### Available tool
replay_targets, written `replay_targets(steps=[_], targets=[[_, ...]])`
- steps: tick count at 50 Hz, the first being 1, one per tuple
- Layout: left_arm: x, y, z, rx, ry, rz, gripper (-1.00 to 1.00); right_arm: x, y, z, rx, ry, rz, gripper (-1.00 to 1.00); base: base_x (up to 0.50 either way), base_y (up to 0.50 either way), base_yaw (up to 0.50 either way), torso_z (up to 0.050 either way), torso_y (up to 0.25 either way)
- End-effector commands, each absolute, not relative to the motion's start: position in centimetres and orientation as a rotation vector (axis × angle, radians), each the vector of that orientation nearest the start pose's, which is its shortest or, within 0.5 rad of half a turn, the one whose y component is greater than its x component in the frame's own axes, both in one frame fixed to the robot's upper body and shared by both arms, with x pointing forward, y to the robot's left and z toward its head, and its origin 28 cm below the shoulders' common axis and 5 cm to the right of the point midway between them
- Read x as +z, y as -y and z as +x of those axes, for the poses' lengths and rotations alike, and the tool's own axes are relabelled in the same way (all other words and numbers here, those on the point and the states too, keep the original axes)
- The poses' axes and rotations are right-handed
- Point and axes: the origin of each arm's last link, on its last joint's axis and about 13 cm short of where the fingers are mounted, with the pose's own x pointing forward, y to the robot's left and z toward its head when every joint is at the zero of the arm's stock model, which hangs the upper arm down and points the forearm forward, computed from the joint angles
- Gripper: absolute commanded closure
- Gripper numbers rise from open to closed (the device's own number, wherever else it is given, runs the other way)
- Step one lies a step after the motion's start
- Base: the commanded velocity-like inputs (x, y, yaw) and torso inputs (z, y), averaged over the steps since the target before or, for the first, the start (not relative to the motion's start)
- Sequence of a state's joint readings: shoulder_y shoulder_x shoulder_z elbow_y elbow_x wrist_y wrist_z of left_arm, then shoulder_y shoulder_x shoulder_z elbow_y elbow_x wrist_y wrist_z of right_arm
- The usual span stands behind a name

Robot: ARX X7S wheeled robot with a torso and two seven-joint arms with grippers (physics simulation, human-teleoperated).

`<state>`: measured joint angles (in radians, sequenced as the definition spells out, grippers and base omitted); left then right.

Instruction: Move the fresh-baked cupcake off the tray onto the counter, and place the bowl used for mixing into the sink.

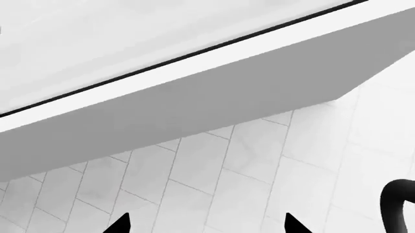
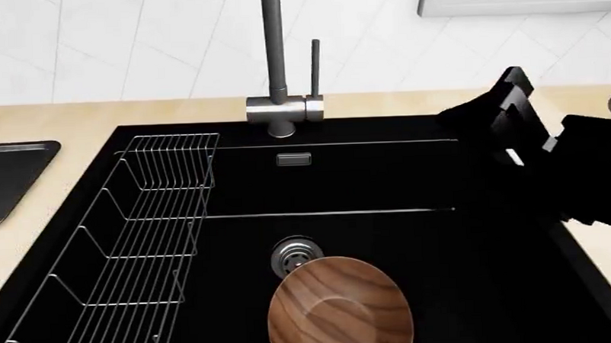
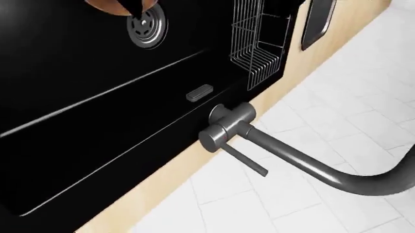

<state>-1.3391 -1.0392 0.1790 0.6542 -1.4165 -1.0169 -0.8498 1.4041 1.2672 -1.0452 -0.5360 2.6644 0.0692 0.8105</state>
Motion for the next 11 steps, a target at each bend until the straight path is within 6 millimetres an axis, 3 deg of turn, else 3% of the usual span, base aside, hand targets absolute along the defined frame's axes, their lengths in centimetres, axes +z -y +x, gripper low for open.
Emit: replay_targets(steps=[1, 2, 3, 4, 5, 6, 7, 8, 9, 11], targets=[[37.1, -33.7, 7.7, 0.179, 0.287, 0.505, -1.0, 34.7, 16.5, 12.4, 0.321, -0.179, 1.073, -1.0, 0.0, 0.0, 0.0, 0.0, 0.0], [38.2, -35.3, 4.3, 0.302, 0.335, 0.535, -1.0, 36.0, 15.8, 10.6, 0.335, -0.103, 1.108, -1.0, 0.0, 0.0, 0.0, 0.0, 0.0], [39.4, -36.3, 2.8, 0.377, 0.399, 0.529, -1.0, 36.5, 15.7, 13.1, 0.301, -0.286, 1.108, -1.0, 0.0, 0.0, 0.0, 0.0, 0.0], [39.8, -36.7, 2.4, 0.394, 0.442, 0.558, -1.0, 36.2, 15.4, 15.1, 0.29, -0.441, 1.083, -1.0, 0.0, 0.0, 0.0, 0.0, 0.0], [40.1, -37.1, 2.5, 0.397, 0.439, 0.598, -1.0, 35.0, 14.3, 14.9, 0.388, -0.74, 1.036, -1.0, 0.0, 0.0, 0.0, 0.0, 0.0], [40.3, -37.4, 2.8, 0.38, 0.449, 0.625, -1.0, 33.8, 14.2, 14.6, 0.468, -0.93, 0.973, -1.0, 0.0, 0.0, 0.0, 0.0, 0.0], [40.8, -38.3, 2.4, 0.381, 0.447, 0.615, -1.0, 32.9, 15.4, 13.8, 0.434, -0.974, 0.897, -1.0, 0.0, 0.0, 0.0, 0.0, 0.0], [41.5, -39.3, 1.8, 0.387, 0.408, 0.607, -1.0, 32.8, 17.5, 14.0, 0.221, -1.019, 0.892, -1.0, 0.0, 0.0, 0.0, 0.0, 0.0], [42.8, -40.5, 1.0, 0.36, 0.502, 0.59, -1.0, 33.4, 19.3, 13.9, 0.027, -1.008, 0.922, -1.0, 0.0, 0.0, 0.0, 0.0, 0.0], [44.0, -43.1, -5.2, 0.427, 0.902, 0.626, -1.0, 36.6, 23.4, 13.0, -0.132, -0.806, 1.061, -1.0, 0.0, 0.0, 0.0, 0.0, 0.0]])
